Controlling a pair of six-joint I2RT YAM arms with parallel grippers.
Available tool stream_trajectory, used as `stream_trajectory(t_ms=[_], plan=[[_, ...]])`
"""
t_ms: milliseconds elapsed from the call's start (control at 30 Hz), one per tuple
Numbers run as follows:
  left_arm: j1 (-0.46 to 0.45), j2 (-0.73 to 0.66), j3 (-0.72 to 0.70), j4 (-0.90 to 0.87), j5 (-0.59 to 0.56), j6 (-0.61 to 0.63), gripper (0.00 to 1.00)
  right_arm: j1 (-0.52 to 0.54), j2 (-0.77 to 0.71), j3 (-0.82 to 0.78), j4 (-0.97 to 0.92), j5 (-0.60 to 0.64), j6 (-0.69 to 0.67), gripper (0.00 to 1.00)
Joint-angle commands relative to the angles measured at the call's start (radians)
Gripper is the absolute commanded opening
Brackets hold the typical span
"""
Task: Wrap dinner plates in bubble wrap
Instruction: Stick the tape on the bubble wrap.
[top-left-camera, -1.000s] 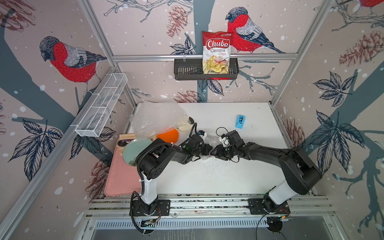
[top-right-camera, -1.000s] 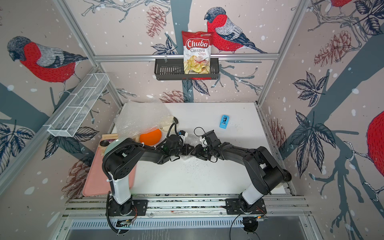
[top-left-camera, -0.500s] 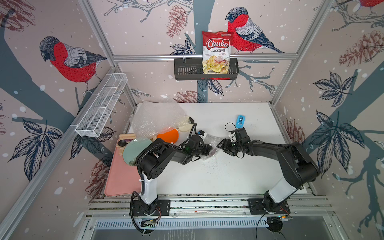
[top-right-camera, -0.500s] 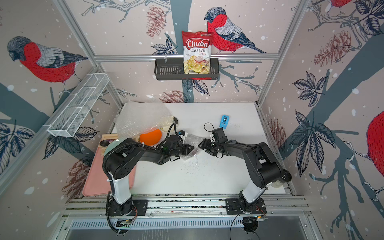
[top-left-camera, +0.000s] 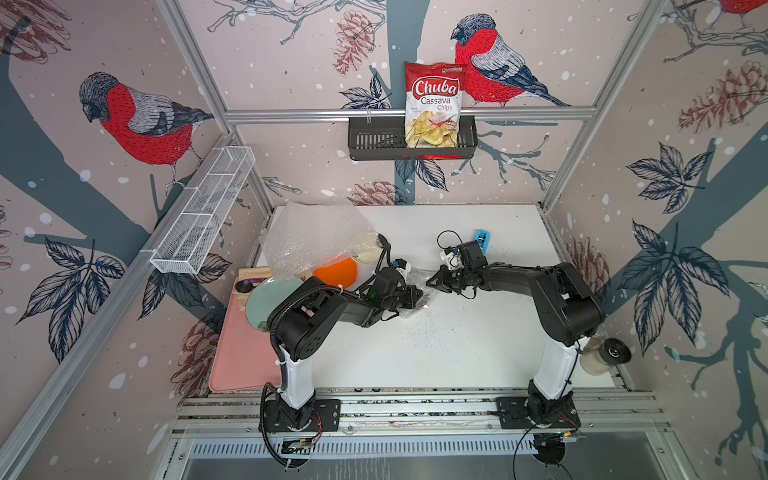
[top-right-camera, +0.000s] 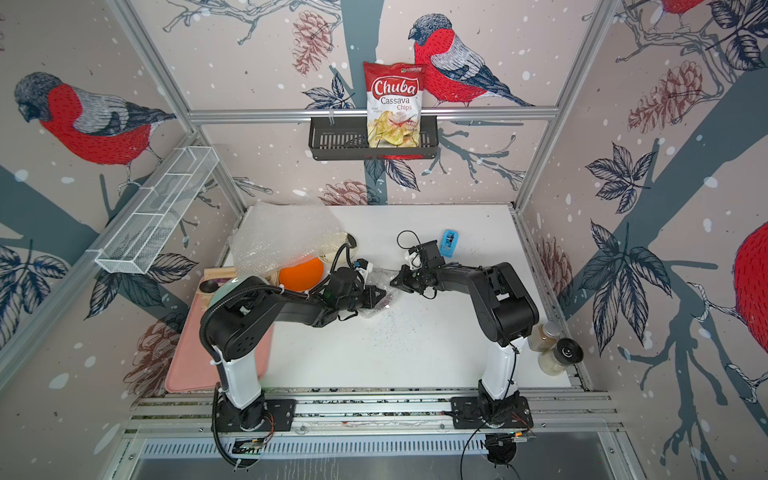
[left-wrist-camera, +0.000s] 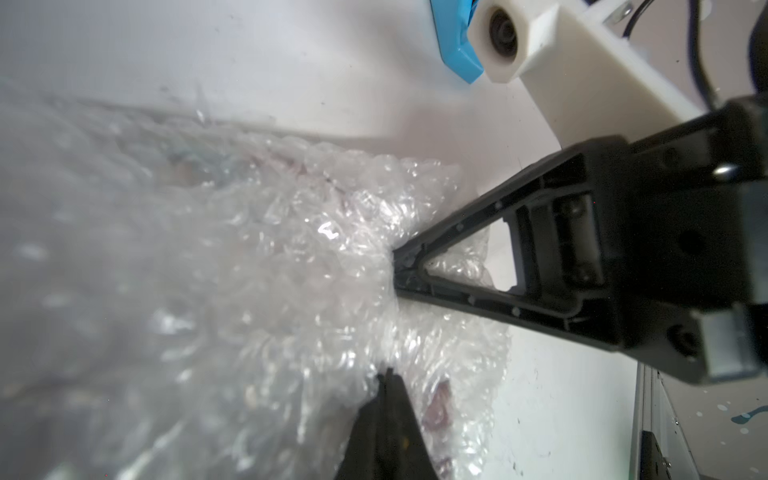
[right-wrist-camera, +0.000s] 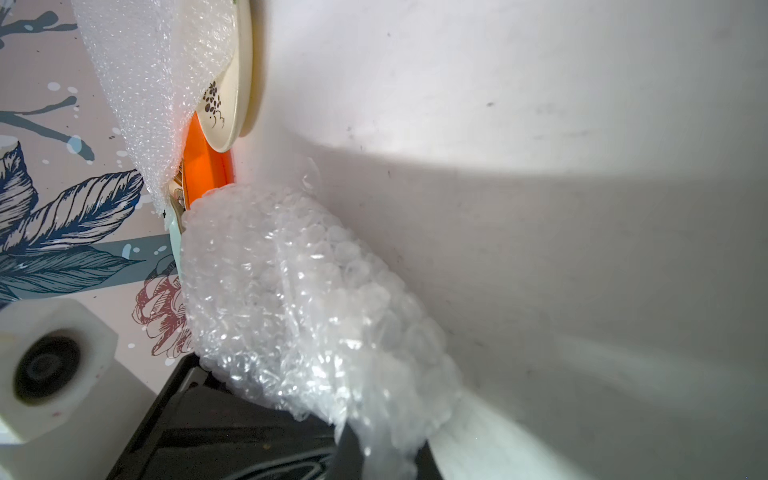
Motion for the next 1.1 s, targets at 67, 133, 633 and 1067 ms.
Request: stream_trajectory(t_ms=[67,133,633,1067], plan=[[0.021,-0.053,0.013,-0.176,0.03,0.045,0.0,0.011,-0.045,0.038,0.024,-0.013,0.113,0.0],[0.029,-0.064,0.042,-0.212,0.032,0.07,0.0,0.009,-0.045,0.068,0.031,-0.01,0.136,0.0],[0.148,-0.011,0.299,-0.424,0.03,0.271,0.01,0.011,0.188,0.488,0.031,0.033,0.103,0.0],[0.159,-0.047,0.178,-0.345,0.112,0.189,0.02,0.07,0.076,0.206,0.26,0.019,0.098,0.0]])
